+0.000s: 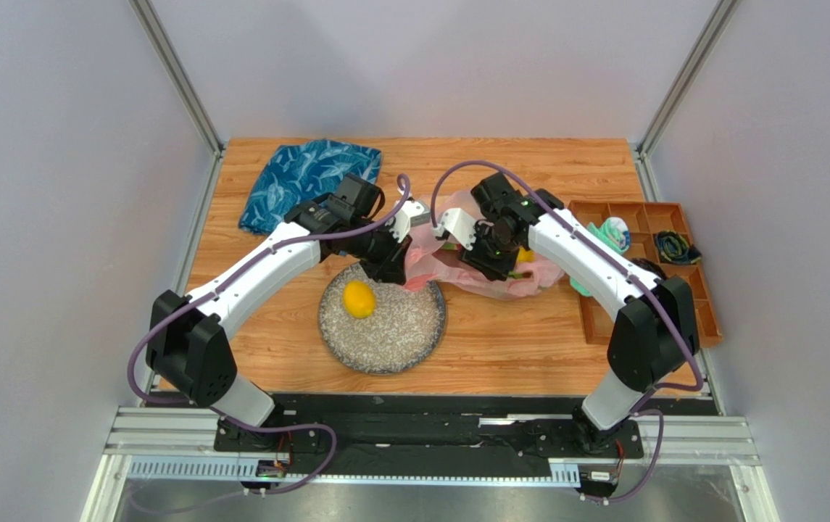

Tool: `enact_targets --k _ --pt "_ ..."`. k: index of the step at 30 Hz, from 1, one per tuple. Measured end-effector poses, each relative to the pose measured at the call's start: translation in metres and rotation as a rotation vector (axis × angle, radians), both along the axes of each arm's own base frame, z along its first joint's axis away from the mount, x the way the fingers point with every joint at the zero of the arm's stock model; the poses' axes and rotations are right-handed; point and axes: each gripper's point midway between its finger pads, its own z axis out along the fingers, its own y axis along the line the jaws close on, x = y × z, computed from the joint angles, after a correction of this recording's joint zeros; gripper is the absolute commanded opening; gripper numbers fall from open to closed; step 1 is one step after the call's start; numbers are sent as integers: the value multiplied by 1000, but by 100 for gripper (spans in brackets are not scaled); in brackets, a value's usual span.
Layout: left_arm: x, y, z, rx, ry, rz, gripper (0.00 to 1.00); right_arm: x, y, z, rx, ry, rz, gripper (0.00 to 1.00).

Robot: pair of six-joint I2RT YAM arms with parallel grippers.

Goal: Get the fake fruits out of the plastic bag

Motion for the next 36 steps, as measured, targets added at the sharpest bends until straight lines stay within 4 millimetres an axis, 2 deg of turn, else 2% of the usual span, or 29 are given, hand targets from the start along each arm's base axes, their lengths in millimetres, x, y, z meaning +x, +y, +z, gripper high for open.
enact_targets --k 4,6,8,10,12,14,15,19,23,28,33,34,35,36 --pt "-2 3 -6 15 10 4 6 -20 -10 -29 -50 61 -51 35" --pt "-2 4 -9 24 11 6 6 -37 -14 -39 -74 65 -47 39" --pt "-2 5 -10 28 11 8 6 -63 -12 -39 -89 55 -1 39" --pt "-2 5 -10 29 12 8 6 -74 -4 -29 -73 16 37 39" --pt "-4 6 -10 31 19 7 6 -64 4 -18 -49 -43 30 41" --pt "-4 6 -12 34 26 4 7 -45 4 -12 -42 -81 -15 48" --pt "-4 6 -13 37 29 3 7 -29 5 -11 -43 -104 -45 50" --pt "-3 8 -19 56 45 16 7 -3 -2 -19 -77 -119 -99 61" --pt "1 14 -21 68 53 36 7 8 -5 -32 -125 -107 -117 64" --pt "-3 10 -21 63 50 17 7 18 -15 -56 -203 -77 -127 71" --pt "-4 9 -20 61 52 15 7 24 -28 -73 -282 -65 -136 75" --pt "-4 9 -20 61 51 15 7 25 -31 -77 -298 -61 -139 82" --pt "-3 9 -20 61 51 16 7 26 -33 -80 -314 -59 -141 84" --pt "-3 9 -20 61 51 16 7 26 -35 -83 -325 -56 -143 81"
